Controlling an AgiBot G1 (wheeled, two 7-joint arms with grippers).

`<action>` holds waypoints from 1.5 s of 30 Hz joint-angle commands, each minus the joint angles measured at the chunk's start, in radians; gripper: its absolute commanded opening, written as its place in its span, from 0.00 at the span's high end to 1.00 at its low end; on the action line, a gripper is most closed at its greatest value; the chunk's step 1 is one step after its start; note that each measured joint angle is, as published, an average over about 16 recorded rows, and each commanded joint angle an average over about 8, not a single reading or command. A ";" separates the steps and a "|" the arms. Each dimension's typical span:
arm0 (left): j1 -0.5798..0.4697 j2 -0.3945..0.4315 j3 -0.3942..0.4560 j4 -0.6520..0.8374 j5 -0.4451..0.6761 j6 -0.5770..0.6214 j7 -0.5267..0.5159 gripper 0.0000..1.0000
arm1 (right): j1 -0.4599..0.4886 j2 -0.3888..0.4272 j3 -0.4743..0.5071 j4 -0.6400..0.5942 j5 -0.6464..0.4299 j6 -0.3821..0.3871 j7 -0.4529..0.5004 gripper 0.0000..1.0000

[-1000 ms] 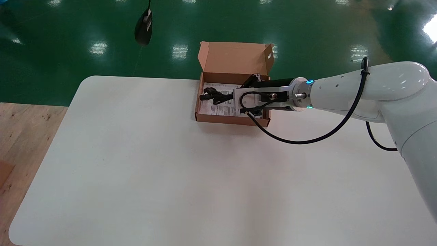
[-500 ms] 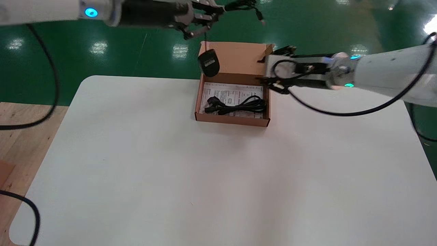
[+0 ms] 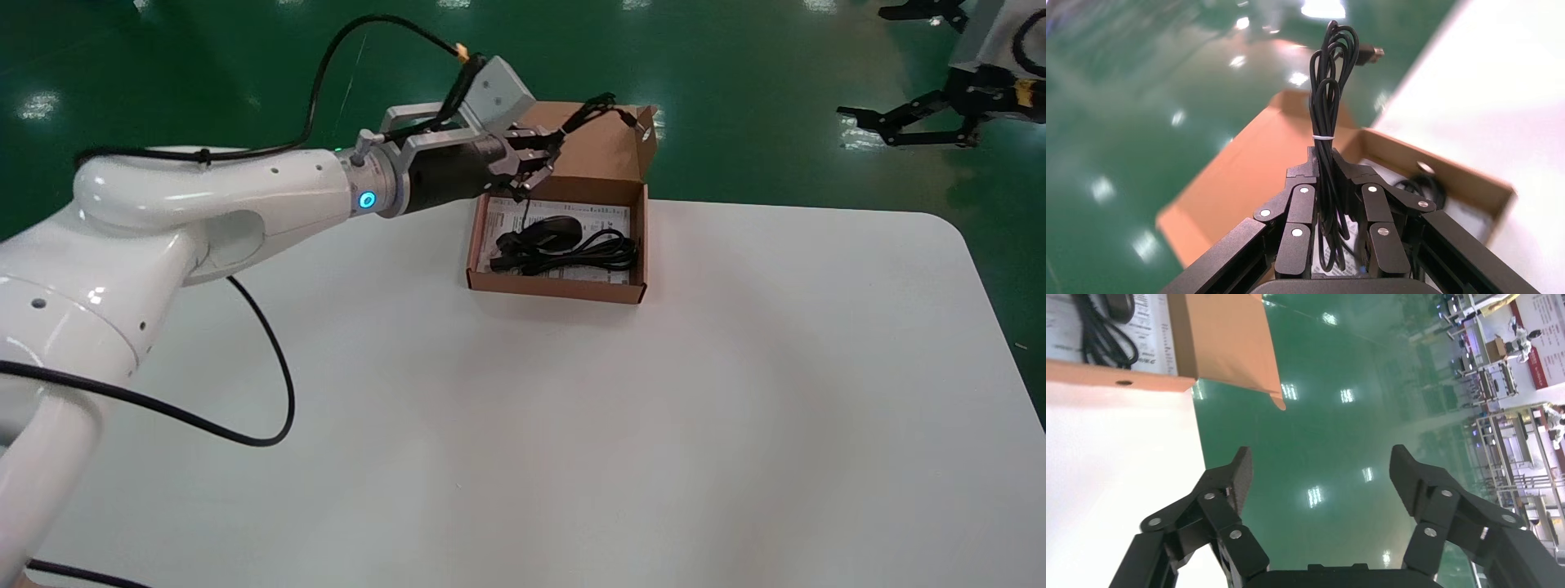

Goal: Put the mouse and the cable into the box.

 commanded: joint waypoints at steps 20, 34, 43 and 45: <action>0.077 -0.001 0.189 0.028 -0.263 -0.091 -0.423 0.00 | 0.007 0.081 -0.013 -0.045 -0.018 -0.115 -0.038 0.00; 0.103 -0.040 0.181 -0.025 -0.289 -0.062 -0.430 0.00 | -0.054 0.093 0.012 0.022 0.028 -0.141 0.037 0.00; 0.179 -0.153 0.095 -0.167 -0.323 0.061 -0.418 0.00 | -0.190 0.124 0.065 0.208 0.125 -0.163 0.199 0.00; 0.196 -0.178 0.076 -0.199 -0.330 0.088 -0.415 0.00 | -0.220 0.131 0.077 0.250 0.147 -0.168 0.235 0.00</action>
